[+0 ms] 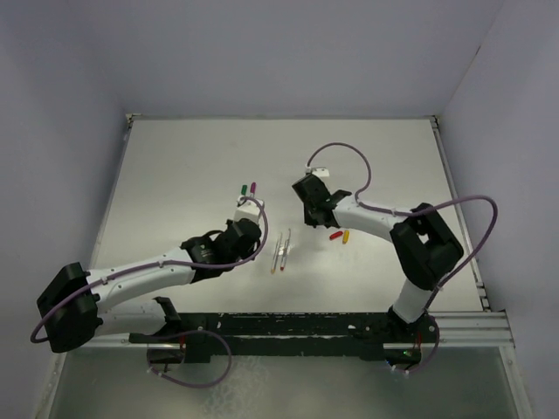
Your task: Insert the pens into the pen caps
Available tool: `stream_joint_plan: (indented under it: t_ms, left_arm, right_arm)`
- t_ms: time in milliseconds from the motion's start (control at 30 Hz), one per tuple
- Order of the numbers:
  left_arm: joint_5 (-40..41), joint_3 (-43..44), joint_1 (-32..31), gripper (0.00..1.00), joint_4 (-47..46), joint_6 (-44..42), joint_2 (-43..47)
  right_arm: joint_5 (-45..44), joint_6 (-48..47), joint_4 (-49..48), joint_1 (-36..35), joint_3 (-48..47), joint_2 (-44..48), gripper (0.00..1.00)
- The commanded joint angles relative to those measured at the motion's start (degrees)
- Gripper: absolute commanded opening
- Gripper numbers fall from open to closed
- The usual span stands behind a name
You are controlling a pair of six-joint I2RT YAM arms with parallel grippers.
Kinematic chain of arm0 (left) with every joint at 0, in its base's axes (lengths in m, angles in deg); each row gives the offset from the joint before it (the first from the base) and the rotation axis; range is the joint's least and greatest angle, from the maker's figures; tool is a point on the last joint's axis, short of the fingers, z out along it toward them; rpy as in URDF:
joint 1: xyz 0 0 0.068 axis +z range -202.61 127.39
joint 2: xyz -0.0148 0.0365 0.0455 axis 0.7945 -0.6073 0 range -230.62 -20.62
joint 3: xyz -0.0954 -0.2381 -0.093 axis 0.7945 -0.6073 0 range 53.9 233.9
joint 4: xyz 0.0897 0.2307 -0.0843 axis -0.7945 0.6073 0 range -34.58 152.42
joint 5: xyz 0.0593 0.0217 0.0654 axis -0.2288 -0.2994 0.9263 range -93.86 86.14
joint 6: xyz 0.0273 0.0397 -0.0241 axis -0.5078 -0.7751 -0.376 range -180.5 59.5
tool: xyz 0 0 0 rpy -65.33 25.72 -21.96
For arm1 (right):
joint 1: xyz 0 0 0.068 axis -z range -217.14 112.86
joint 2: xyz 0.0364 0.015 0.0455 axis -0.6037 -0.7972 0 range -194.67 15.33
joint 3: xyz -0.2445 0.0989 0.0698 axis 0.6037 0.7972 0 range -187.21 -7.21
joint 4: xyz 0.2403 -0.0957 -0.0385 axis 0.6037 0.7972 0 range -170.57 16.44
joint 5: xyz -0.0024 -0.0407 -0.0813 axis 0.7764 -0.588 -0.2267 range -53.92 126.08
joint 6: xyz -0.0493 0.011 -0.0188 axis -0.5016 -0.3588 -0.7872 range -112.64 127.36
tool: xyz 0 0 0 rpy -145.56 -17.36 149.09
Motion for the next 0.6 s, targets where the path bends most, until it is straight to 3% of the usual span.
stream_joint_plan:
  t_ms: [0, 200, 567]
  left_arm:
    - [-2.11, 0.88, 0.14, 0.00, -5.82, -2.57, 2.29]
    - [-7.33, -1.47, 0.14, 0.00, -13.76, -4.54, 3.32]
    - [-20.22, -6.63, 0.13, 0.00, -33.51, -9.51, 6.62]
  right_arm:
    - [2.83, -2.97, -6.43, -0.27, 3.26, 10.96, 0.00]
    - [4.16, -4.47, -19.40, -0.25, 12.83, 24.87, 0.00]
    - [8.55, -7.82, -52.98, -0.07, 30.27, 43.49, 0.00]
